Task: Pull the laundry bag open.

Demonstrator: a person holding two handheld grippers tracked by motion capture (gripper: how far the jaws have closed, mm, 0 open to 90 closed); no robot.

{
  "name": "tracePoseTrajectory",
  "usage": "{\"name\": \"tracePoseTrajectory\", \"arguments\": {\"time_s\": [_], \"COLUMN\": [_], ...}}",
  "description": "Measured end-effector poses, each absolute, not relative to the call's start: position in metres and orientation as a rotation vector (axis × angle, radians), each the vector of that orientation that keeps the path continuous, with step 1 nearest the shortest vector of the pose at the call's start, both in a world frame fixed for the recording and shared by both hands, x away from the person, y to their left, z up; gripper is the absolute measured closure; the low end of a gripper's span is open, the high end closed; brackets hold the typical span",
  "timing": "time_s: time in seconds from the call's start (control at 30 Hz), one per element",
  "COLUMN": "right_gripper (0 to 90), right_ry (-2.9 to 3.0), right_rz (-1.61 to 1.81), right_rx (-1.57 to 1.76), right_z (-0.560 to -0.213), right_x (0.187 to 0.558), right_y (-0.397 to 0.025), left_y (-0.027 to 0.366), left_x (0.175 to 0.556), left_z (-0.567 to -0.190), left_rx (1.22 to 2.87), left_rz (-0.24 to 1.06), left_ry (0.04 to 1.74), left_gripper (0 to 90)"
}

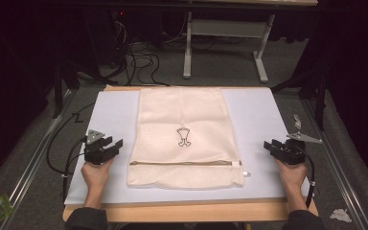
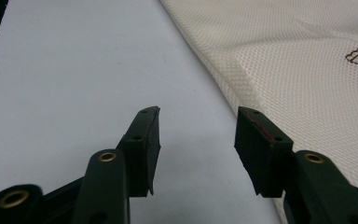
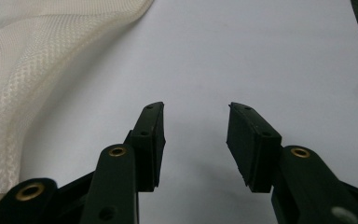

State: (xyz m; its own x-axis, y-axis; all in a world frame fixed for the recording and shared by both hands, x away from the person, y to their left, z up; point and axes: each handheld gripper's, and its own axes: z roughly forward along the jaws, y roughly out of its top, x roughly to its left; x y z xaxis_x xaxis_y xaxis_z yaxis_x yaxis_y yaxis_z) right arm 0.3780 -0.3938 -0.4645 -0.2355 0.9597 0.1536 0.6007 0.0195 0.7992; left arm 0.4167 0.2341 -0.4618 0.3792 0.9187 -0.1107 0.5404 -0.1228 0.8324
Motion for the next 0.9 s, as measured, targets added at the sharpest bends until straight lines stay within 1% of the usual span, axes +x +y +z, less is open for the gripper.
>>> {"name": "tracePoseTrajectory", "arguments": {"time_s": [0.9], "right_gripper": [55.8], "right_ry": [1.866], "right_rz": [1.021], "right_rx": [1.587], "right_z": [-0.474], "right_x": [0.387], "right_y": [-0.388], "left_y": [0.23], "left_x": [0.434], "left_z": [-0.479], "left_rx": [1.79], "left_rz": [0.591], "left_ry": [1.326], "left_gripper": [50.3]}}
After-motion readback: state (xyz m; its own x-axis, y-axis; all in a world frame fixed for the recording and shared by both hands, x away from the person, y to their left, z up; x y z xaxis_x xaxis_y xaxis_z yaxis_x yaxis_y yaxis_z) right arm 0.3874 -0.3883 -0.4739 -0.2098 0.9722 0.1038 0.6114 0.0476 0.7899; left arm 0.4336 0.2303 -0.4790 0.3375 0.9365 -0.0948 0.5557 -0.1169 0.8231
